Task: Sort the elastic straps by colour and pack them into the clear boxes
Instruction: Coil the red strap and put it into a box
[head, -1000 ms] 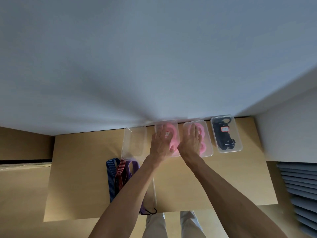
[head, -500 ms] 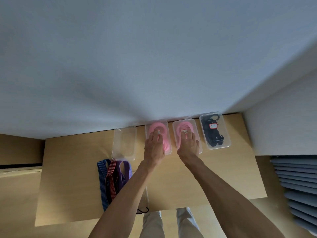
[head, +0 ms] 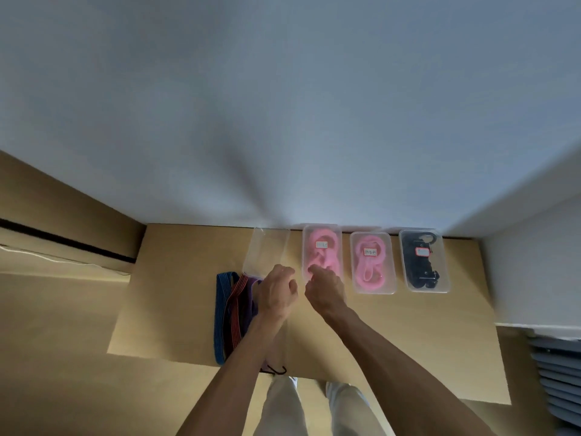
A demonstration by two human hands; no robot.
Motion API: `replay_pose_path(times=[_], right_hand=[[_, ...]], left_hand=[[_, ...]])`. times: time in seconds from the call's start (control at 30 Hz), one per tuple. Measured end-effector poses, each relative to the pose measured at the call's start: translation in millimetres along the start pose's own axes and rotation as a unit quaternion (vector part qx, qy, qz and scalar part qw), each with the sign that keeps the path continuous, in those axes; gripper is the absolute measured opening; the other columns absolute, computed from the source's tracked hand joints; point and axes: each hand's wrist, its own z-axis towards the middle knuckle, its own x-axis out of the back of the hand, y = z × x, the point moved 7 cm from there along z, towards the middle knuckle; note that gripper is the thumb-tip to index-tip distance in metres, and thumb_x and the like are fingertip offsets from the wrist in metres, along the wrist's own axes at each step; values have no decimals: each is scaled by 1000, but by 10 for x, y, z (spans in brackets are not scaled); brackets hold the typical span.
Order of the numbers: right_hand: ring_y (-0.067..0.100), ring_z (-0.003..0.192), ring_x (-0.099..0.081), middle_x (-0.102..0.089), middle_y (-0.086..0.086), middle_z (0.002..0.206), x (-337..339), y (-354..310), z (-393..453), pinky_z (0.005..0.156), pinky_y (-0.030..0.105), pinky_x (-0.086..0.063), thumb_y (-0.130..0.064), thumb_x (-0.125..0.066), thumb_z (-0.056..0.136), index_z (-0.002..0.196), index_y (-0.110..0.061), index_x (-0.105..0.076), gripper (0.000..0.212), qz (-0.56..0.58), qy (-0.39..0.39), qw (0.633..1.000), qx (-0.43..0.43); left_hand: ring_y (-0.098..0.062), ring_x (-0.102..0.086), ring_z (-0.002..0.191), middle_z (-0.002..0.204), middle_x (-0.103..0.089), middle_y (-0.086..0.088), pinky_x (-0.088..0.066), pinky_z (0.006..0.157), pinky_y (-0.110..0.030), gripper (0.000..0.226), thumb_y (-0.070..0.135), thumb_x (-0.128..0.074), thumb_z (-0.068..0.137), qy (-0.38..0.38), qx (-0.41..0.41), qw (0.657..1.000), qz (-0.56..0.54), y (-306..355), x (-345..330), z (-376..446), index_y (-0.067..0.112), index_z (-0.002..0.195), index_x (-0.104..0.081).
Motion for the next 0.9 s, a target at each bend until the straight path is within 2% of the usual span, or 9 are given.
replay_pose_path(times=[0.1, 0.23, 0.37, 0.43, 0.5, 0.6, 0.67, 0.8, 0.9], right_hand=[[32, 102, -67, -69, 13, 118, -262, -281, -125, 84, 40, -57, -8, -52, 91, 128, -14, -62, 39, -9, -52, 998, 20], [32, 108, -64, -67, 11, 124, -638, -555, -248, 87, 36, -52, -9, -51, 88, 130, -16, -62, 44, -31, -110, 993, 17], [35, 108, -63, -67, 14, 120, -1022, -818, -402, 86, 36, -52, -13, -51, 87, 119, -14, -65, 35, -31, -138, 990, -10], [37, 108, -62, -67, 16, 117, -1184, -926, -474, 86, 36, -51, -12, -51, 86, 116, -13, -65, 33, -24, -133, 991, -25], [37, 107, -62, -67, 18, 115, -1331, -994, -560, 84, 36, -51, -12, -49, 88, 115, -11, -65, 32, -11, -123, 991, -45], [36, 101, -64, -67, 17, 111, -1488, -1021, -698, 77, 35, -50, -11, -49, 88, 114, -14, -66, 32, 10, -102, 991, -88], [34, 98, -64, -67, 14, 110, -1547, -1019, -778, 75, 33, -50, -12, -50, 87, 115, -17, -67, 33, 22, -89, 990, -111], [33, 98, -65, -68, 13, 110, -1654, -1071, -897, 79, 35, -55, -8, -53, 84, 114, -16, -68, 35, 43, -72, 986, -144], [30, 91, -66, -69, 11, 103, -1722, -1134, -964, 75, 36, -56, -9, -53, 84, 108, -14, -69, 29, 63, -63, 984, -154]], left_hand=[[-18, -60, 101, 117, -61, -2, -52, 79, -29, 23, 14, -59, 96, 28, 37, 999, -6, -353, 225, -156, 12, 116, -68], [-18, -54, 98, 110, -56, -2, -41, 67, -25, 21, 16, -54, 97, 38, 119, 992, 1, -928, 395, -318, 14, 114, -65], [-20, -55, 108, 117, -54, -2, -47, 78, -31, 27, 19, -55, 95, 4, 167, 986, 9, -1502, 372, -434, 17, 121, -60], [-20, -56, 110, 122, -55, -3, -48, 82, -31, 30, 22, -56, 96, -18, 168, 986, 9, -1710, 312, -452, 18, 126, -57], [-22, -60, 105, 120, -58, -4, -48, 80, -32, 28, 23, -56, 97, -54, 169, 984, -1, -1878, 219, -467, 17, 124, -58], [-20, -60, 77, 96, -64, -2, -44, 63, -29, 7, 20, -56, 97, -88, 150, 985, -4, -2032, 134, -505, 17, 100, -62], [-17, -55, 68, 84, -62, 0, -41, 57, -29, 12, 18, -56, 97, -91, 129, 987, -15, -2082, 121, -541, 18, 85, -57], [-18, -58, 73, 91, -70, -4, -43, 59, -28, 15, 13, -52, 98, -103, 103, 988, -52, -2161, 114, -562, 14, 92, -66], [-23, -66, 85, 98, -70, -3, -50, 69, -31, 11, 17, -57, 97, -92, 103, 984, -111, -2177, 123, -583, 12, 104, -64]])
